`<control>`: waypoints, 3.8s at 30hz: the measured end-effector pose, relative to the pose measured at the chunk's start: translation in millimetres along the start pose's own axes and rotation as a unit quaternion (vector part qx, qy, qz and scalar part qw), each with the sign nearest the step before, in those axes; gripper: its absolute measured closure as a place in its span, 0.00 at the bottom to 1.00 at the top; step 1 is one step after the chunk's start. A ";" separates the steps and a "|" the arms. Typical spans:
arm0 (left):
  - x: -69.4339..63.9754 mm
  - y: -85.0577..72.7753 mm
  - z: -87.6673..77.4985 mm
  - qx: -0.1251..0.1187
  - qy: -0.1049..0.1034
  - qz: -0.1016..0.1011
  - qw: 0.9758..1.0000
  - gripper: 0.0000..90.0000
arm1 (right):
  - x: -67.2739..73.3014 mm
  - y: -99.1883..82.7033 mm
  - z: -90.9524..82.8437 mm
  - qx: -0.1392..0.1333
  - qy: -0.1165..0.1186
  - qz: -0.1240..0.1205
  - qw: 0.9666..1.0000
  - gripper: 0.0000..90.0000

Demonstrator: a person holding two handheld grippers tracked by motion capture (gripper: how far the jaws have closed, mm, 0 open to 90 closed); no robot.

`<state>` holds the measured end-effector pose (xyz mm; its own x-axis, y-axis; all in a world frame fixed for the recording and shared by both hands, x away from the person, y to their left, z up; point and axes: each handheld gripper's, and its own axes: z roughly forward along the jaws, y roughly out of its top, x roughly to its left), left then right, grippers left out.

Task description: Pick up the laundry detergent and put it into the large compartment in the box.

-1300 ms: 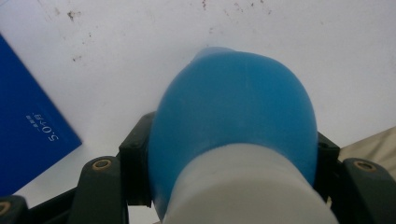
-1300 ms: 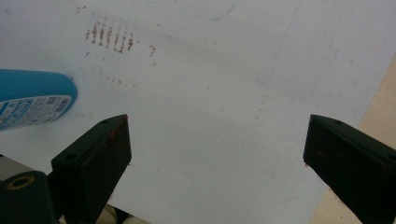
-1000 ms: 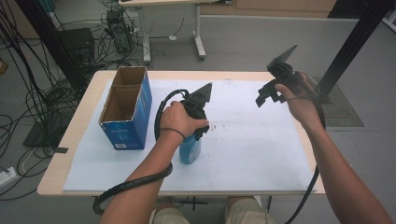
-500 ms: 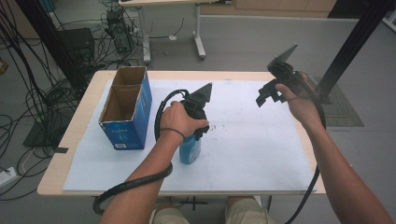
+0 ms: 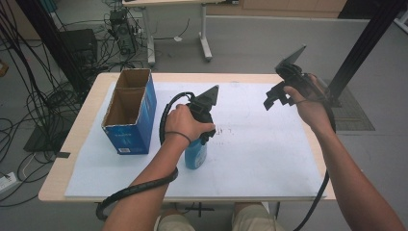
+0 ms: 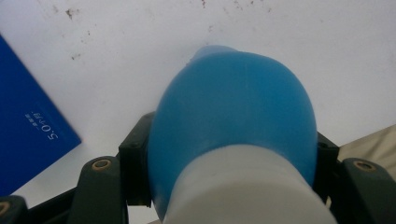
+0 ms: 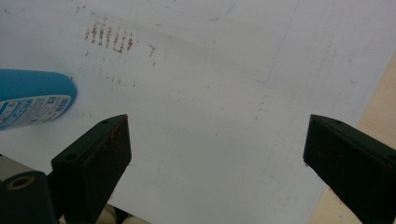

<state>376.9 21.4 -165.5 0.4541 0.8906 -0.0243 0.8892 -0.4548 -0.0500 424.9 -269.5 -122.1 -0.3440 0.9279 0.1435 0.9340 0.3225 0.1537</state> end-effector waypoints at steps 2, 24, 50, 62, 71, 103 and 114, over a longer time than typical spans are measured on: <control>0.2 0.2 0.1 0.001 -0.001 -0.002 1.000 0.42 | -0.8 -0.2 1.0 0.000 0.000 0.000 1.000 0.08; 17.7 -12.3 -107.4 -0.031 -0.006 -0.023 0.999 0.42 | 3.7 0.0 0.9 0.004 -0.005 -0.002 1.000 0.08; 111.7 -40.4 -288.2 -0.100 0.041 -0.166 0.980 0.42 | 12.5 4.4 -5.3 0.009 -0.012 -0.010 1.000 0.08; 150.6 -48.2 -274.1 -0.088 0.067 -0.218 0.970 0.42 | 4.4 5.0 -3.8 0.011 -0.010 -0.001 1.000 0.08; 170.3 -48.3 -245.3 -0.082 0.059 -0.231 0.968 0.42 | 6.6 5.9 0.6 0.014 -0.009 -0.008 1.000 0.08; 215.9 -43.4 -108.3 -0.046 0.028 -0.245 0.968 0.42 | 12.6 6.9 8.2 0.025 -0.021 -0.004 0.999 0.08; 219.3 -38.0 -56.6 -0.034 0.017 -0.243 0.969 0.42 | 18.4 10.2 12.2 0.028 -0.020 -0.007 0.999 0.08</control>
<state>445.8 234.0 -112.4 -0.0197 0.9996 0.0189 0.9996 0.0193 0.0188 429.3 -246.9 -129.8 -0.3544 0.9295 0.1021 0.9333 0.3450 0.0994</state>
